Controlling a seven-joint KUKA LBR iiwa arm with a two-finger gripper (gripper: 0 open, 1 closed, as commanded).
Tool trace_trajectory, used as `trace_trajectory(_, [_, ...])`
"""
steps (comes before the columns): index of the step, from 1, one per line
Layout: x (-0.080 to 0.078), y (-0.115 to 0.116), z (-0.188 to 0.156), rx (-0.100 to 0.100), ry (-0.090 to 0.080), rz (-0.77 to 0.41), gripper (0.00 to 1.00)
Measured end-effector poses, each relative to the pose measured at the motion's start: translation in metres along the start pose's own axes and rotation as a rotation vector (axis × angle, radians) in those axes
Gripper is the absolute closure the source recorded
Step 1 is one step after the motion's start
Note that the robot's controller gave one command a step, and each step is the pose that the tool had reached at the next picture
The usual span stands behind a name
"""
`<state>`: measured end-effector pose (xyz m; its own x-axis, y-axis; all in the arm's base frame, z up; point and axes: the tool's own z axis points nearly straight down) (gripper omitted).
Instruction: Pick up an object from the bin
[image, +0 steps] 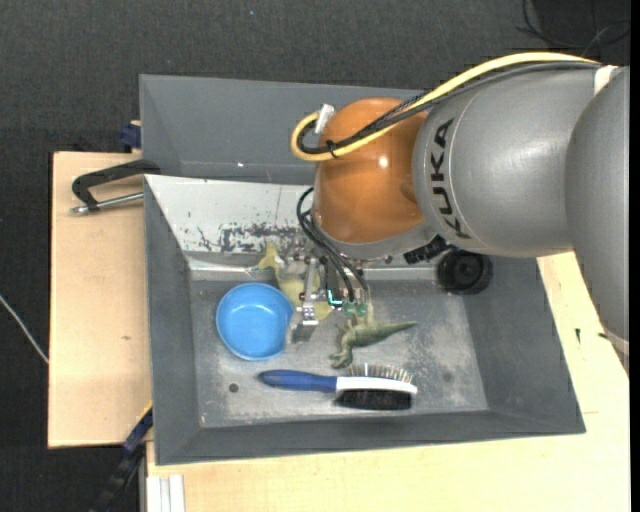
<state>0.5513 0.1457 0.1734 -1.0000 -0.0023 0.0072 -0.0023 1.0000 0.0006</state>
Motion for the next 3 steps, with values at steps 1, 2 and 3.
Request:
trace_trajectory(1, [-0.021,0.022,0.062,-0.001,-0.017,-0.268,0.00])
trace_trajectory(2, [-0.029,0.030,0.070,0.001,-0.012,-0.437,0.00])
trace_trajectory(3, [-0.031,0.034,0.071,0.001,-0.018,-0.545,0.00])
